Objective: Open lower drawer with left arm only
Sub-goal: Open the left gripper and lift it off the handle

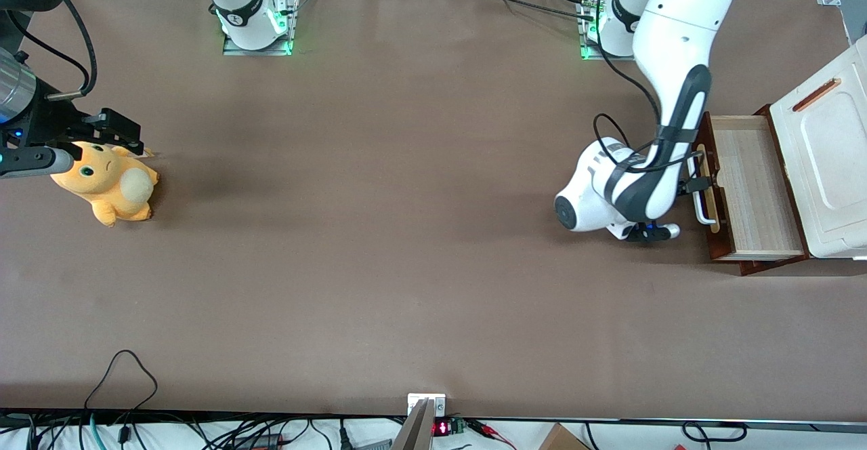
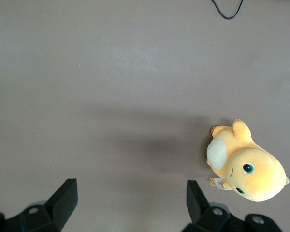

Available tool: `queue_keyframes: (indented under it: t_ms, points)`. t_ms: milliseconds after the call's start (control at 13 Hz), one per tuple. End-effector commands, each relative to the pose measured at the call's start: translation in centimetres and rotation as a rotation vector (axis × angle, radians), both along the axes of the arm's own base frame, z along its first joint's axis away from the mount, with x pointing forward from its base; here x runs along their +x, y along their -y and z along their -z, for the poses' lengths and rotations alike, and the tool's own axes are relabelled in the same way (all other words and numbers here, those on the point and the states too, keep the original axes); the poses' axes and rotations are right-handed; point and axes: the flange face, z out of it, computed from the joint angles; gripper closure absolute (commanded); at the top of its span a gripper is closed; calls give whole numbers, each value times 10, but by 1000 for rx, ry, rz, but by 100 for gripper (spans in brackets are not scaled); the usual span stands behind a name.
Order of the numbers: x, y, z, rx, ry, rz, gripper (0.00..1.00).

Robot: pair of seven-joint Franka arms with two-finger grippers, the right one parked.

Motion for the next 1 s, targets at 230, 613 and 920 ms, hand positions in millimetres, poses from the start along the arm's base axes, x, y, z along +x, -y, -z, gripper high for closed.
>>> queue_keyframes:
  t_ms: [230,613,920]
  points:
    - [19,-27,-106,-286,-85,-51,0]
    - [27,-66,-229,-655,30,-108,0]
    - [15,-98,-328,-882,228,-156,0]
